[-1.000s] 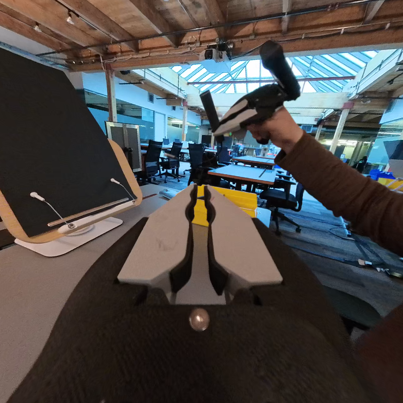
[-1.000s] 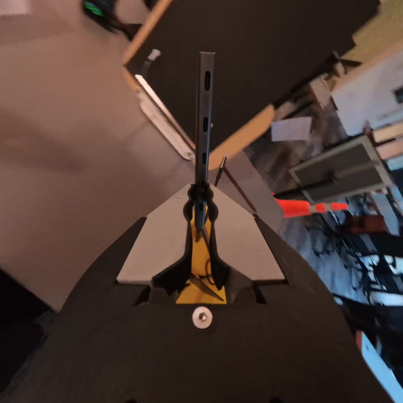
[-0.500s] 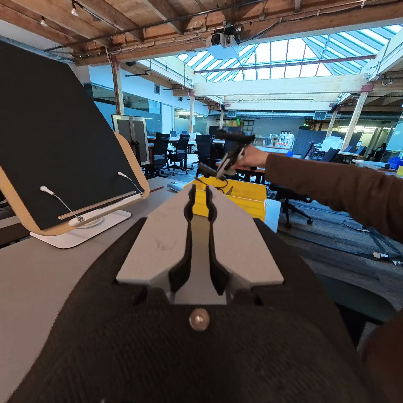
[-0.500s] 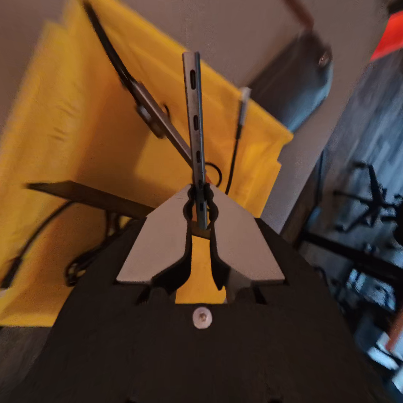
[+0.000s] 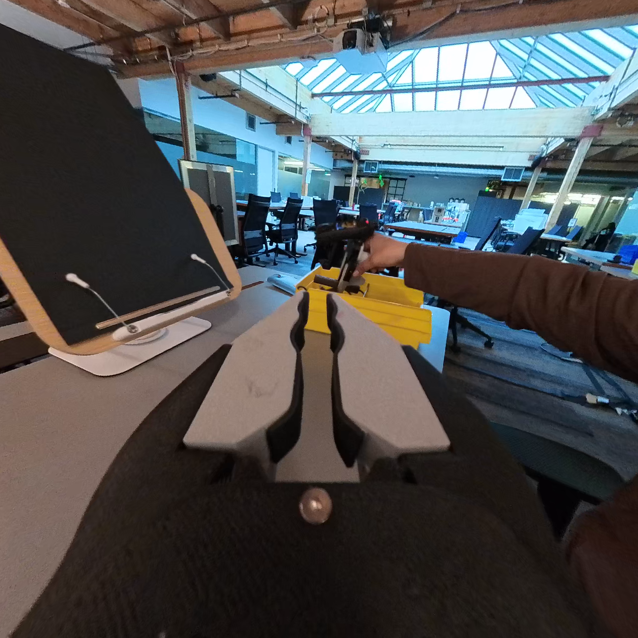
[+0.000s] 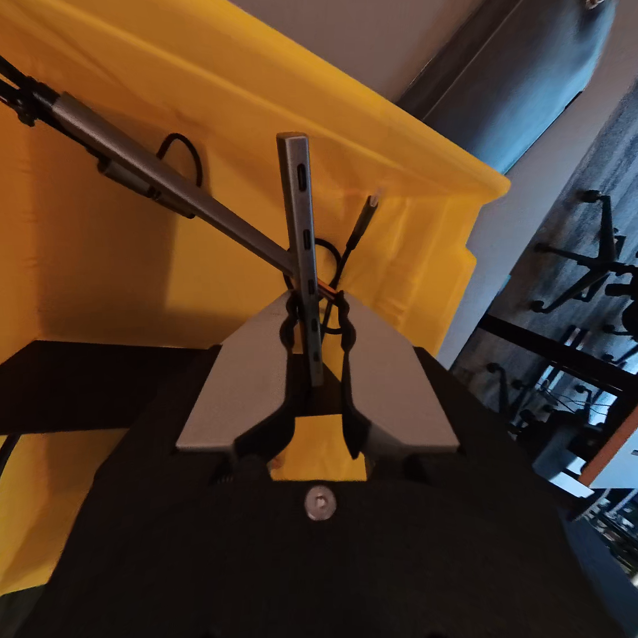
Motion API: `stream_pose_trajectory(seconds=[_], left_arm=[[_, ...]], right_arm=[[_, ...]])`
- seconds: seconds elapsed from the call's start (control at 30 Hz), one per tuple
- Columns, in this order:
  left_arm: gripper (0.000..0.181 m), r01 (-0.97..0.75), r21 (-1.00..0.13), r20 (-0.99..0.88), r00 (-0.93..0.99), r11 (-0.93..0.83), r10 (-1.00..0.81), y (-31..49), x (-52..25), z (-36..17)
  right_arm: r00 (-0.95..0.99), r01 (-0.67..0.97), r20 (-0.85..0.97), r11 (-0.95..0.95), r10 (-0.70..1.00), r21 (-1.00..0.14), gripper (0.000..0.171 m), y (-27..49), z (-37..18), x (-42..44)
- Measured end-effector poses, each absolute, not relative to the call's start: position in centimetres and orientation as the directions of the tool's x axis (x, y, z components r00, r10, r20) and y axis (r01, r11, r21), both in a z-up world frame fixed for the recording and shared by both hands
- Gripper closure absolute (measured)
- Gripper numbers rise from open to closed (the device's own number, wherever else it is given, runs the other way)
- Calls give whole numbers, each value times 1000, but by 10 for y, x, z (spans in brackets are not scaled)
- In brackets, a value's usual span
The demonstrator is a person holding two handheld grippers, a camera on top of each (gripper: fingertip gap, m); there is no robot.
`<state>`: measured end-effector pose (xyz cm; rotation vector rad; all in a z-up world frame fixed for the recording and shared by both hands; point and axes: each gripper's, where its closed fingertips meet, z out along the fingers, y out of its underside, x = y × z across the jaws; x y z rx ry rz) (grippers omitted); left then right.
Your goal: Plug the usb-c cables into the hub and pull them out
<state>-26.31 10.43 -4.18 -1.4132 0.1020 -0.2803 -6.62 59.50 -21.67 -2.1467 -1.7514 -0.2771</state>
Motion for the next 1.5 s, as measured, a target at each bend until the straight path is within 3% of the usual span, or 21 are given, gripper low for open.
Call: stream_pose_trajectory(seconds=[0.23, 0.67, 0.77, 0.9, 1.07, 1.1, 1.13, 1.27, 1.5], left_arm=[[174, 132, -980, 91, 962, 151, -256, 95, -262, -35], [175, 138, -980, 99, 961, 141, -257, 97, -262, -38], [175, 137, -981, 99, 962, 134, -255, 99, -263, -40], [175, 139, -982, 103, 961, 127, -256, 100, -263, -43], [175, 148, -984, 116, 957, 103, -267, 106, -261, -50], [175, 145, -985, 115, 957, 94, -266, 107, -261, -52], [175, 141, -986, 114, 957, 85, -265, 109, -261, -55], [175, 136, -990, 121, 951, 36, -286, 118, -255, -67], [166, 45, -991, 86, 933, -124, -348, 159, -232, -110]], right_arm=[[239, 962, 372, -168, 897, -215, 138, 596, -196, -62], [130, 944, 385, 6, 914, -331, 142, 563, -160, -103], [59, 943, 384, 75, 922, -325, 138, 551, -161, -116], [-146, 913, 409, 282, 901, -294, 145, 525, -169, -133], [-188, 948, 504, 289, 843, -130, 126, 553, -192, -128], [-204, 950, 491, 293, 847, -110, 132, 554, -198, -127], [-228, 950, 476, 301, 850, -82, 148, 555, -206, -124], [-308, 938, 506, 347, 806, 19, 154, 566, -218, -116], [-257, 898, 533, 403, 806, -175, 164, 558, -156, -109]])
